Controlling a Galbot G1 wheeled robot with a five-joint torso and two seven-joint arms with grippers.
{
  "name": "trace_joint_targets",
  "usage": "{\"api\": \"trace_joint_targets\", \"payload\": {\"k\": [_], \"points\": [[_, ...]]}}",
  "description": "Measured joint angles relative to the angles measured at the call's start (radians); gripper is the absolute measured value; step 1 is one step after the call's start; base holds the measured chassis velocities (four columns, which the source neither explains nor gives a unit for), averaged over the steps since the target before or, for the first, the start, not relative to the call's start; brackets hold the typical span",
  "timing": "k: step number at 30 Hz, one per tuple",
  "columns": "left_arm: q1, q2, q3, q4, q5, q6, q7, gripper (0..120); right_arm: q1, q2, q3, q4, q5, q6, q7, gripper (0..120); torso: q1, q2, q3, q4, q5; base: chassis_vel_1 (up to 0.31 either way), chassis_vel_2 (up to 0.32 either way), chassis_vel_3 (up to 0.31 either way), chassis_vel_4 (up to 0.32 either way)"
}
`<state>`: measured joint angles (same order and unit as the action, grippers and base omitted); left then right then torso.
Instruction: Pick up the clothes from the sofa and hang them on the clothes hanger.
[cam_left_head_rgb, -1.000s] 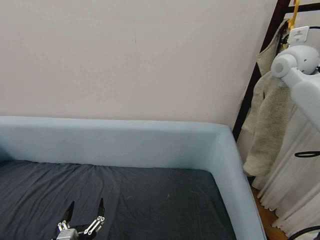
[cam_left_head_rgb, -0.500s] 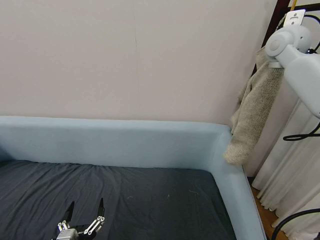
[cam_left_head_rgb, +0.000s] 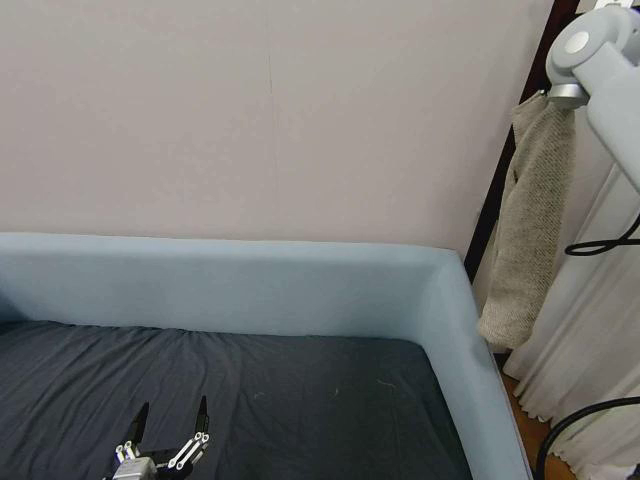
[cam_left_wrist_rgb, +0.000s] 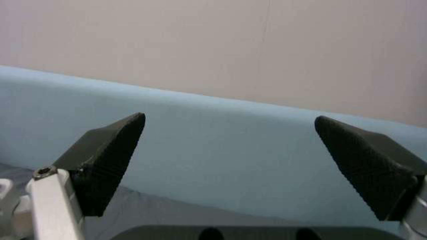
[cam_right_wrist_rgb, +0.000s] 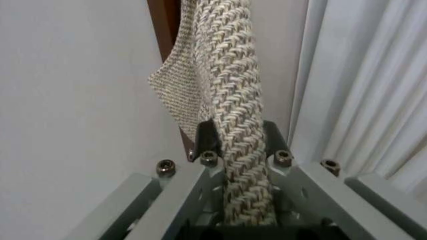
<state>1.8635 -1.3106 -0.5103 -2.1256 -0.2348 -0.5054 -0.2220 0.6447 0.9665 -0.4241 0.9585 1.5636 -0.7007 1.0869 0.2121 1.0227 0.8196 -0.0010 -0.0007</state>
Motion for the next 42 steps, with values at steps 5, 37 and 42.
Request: {"api": "trace_joint_targets", "payload": {"k": [5,37,42], "points": [[0.0,0.0,0.0,0.0,0.0,0.0,0.0,100,0.003,0.007,0.006,-0.021,0.03,0.0,0.016,4,0.0,0.0,0.0,-0.0003,-0.0001,0.0,0.0,0.0,0.0],[0.0,0.0,0.0,0.0,0.0,0.0,0.0,100,-0.035,-0.049,0.027,0.021,0.029,0.006,-0.028,5,0.0,0.0,0.0,-0.0001,-0.0002,0.0,0.0,0.0,0.0],[0.0,0.0,0.0,0.0,0.0,0.0,0.0,100,-0.1,-0.135,0.028,0.171,-0.067,0.011,-0.112,23,0.0,0.0,0.0,0.0002,-0.0003,0.0,0.0,0.0,0.0]]}}
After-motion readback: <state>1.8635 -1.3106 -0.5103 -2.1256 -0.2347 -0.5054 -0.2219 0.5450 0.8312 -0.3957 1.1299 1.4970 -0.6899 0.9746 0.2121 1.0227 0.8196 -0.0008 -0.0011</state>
